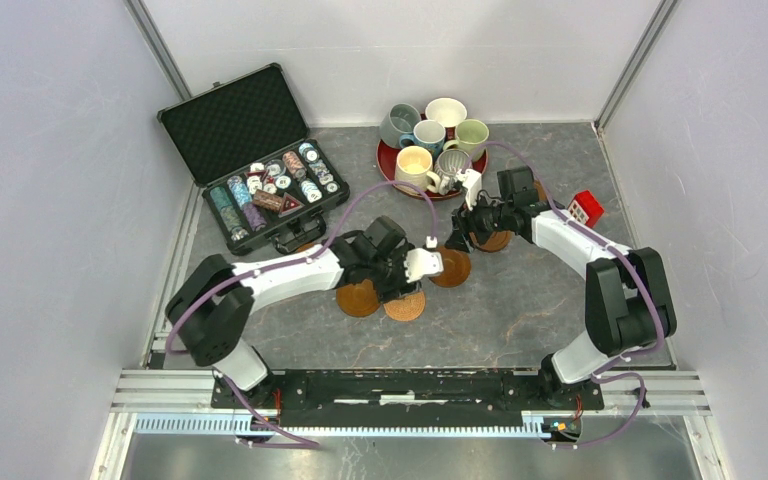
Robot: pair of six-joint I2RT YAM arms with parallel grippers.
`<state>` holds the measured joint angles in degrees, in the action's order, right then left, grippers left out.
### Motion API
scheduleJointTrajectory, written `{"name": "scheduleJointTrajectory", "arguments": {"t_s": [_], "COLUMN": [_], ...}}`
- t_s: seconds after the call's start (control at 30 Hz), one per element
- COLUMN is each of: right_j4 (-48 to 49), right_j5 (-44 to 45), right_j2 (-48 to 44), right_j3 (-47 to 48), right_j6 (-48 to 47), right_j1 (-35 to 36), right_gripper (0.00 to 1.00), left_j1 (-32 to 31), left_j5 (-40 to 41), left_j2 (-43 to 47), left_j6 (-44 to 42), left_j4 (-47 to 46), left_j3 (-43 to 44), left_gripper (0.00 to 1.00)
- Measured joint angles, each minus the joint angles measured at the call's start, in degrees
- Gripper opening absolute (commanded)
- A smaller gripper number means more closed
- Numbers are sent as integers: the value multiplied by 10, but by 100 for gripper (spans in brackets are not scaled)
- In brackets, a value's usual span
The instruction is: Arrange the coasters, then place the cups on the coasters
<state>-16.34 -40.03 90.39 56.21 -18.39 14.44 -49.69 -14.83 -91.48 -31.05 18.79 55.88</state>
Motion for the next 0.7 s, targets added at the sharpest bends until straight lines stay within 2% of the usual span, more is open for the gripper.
{"name": "scheduleJointTrajectory", "arguments": {"t_s": [0.23,0.47,0.7], "right_j4": [0,0,0], "right_j5": [-1,-3,-5], "right_j2": [-11,-11,-11], "right_j3": [0,0,0], "right_j6": [3,3,3], "right_j1": [-11,-12,-12], "right_gripper": [64,64,64], "left_j1": [-43,-65,-67], "left_j5": [12,-12,-53], "left_j2": [-75,-69,-13], "left_j6": [-1,-8,-42], "left_j4": [31,64,129], "left_j3": [30,30,-22], "left_gripper": [56,54,52]}}
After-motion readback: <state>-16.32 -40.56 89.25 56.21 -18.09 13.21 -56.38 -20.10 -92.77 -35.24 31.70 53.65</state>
